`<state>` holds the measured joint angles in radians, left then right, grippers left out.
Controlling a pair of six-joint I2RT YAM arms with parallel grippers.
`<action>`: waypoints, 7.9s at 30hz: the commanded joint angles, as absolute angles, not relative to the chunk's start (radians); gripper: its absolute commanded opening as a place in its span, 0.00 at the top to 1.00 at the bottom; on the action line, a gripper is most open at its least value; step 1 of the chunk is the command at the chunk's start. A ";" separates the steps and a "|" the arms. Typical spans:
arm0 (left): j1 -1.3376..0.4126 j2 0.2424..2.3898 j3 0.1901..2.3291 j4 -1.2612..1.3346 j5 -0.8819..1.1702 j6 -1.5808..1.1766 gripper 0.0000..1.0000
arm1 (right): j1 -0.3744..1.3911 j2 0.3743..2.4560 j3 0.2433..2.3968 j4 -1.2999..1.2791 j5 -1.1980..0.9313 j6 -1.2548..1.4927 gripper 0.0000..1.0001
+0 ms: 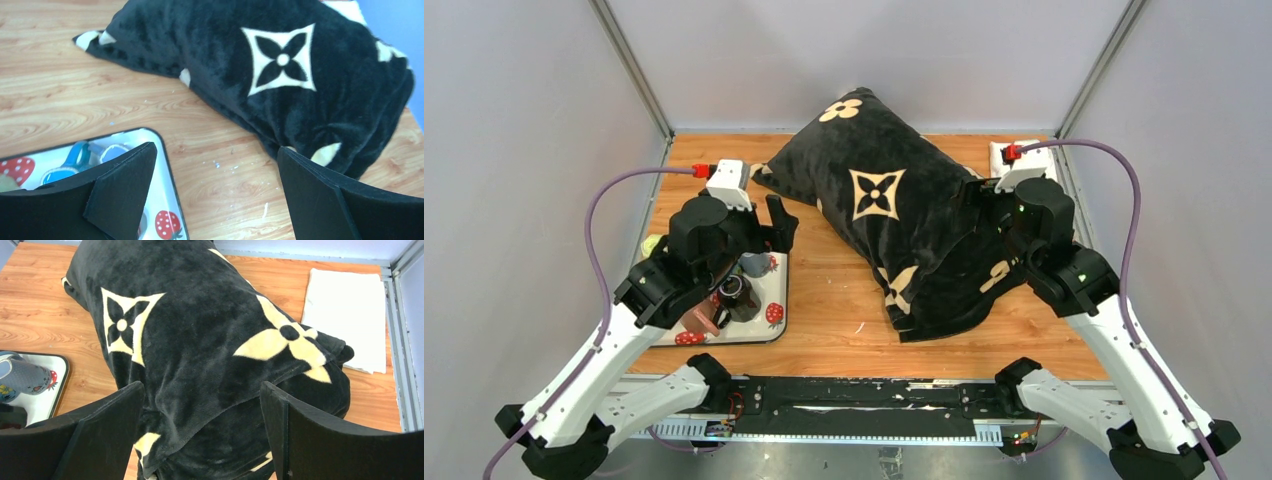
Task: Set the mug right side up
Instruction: Move the tray to the corner of the board, then turn over the cup on the tray.
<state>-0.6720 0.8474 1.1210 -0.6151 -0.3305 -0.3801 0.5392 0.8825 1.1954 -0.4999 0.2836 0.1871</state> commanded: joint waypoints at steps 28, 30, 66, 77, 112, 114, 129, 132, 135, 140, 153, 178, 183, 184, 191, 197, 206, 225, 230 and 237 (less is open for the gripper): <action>-0.681 0.665 1.032 -0.630 -0.569 -0.314 0.00 | 0.688 1.286 1.273 -0.430 -0.025 0.478 0.12; -0.681 0.651 1.025 -0.627 -0.567 -0.319 0.00 | 0.745 1.349 1.298 -0.394 -0.037 0.494 0.14; -0.681 0.572 1.039 -0.754 -0.521 -0.388 0.00 | 0.987 2.139 1.511 -0.111 -0.171 0.922 0.44; -0.680 0.573 1.053 -0.746 -0.523 -0.386 0.00 | 1.014 2.204 1.545 -0.153 -0.133 0.984 0.58; -0.681 0.545 0.972 -0.713 -0.533 -0.437 0.00 | 0.986 1.999 1.355 -0.245 0.114 0.771 1.00; -0.681 0.551 0.970 -0.712 -0.531 -0.436 0.00 | 0.981 1.963 1.318 -0.247 0.133 0.764 1.00; -0.681 0.610 0.947 -0.682 -0.514 -0.434 0.00 | 0.892 1.733 1.064 -0.317 0.289 0.675 1.00; -0.681 0.625 0.946 -0.684 -0.506 -0.439 0.00 | 0.866 1.718 1.034 -0.319 0.282 0.671 1.00; -0.681 0.638 0.948 -0.691 -0.508 -0.442 0.00 | 0.853 1.708 1.023 -0.331 0.292 0.663 1.00; -0.680 0.646 0.938 -0.695 -0.515 -0.452 0.00 | 0.851 1.688 1.020 -0.334 0.296 0.649 0.94; -0.681 0.689 0.945 -0.707 -0.517 -0.452 0.00 | 0.854 1.562 1.035 -0.313 0.255 0.556 0.70; -0.680 0.752 0.939 -0.955 -0.535 -0.619 0.01 | 0.998 1.422 1.034 -0.263 0.132 0.336 0.64; -0.681 0.777 0.952 -0.954 -0.549 -0.625 0.01 | 1.095 1.441 1.078 -0.261 0.098 0.282 0.62; -0.680 0.777 0.956 -0.954 -0.552 -0.627 0.01 | 1.109 1.444 1.076 -0.241 0.071 0.266 0.62; -0.681 0.718 0.996 -0.954 -0.617 -0.655 0.01 | 1.181 1.481 1.072 -0.096 -0.087 0.235 0.58; -0.681 0.642 1.036 -0.954 -0.671 -0.670 0.02 | 1.221 1.576 1.131 -0.045 -0.152 0.239 0.58; -0.681 0.565 1.055 -0.953 -0.712 -0.658 0.02 | 1.261 1.689 1.231 -0.092 -0.082 0.242 0.58; -0.680 0.576 1.047 -0.951 -0.704 -0.649 0.02 | 1.264 1.791 1.312 -0.193 -0.001 0.275 0.59; -0.680 0.579 1.046 -0.948 -0.702 -0.646 0.02 | 1.264 1.808 1.313 -0.199 -0.001 0.282 0.59; -0.681 0.581 1.045 -0.945 -0.698 -0.646 0.01 | 1.264 1.823 1.322 -0.206 0.037 0.289 0.61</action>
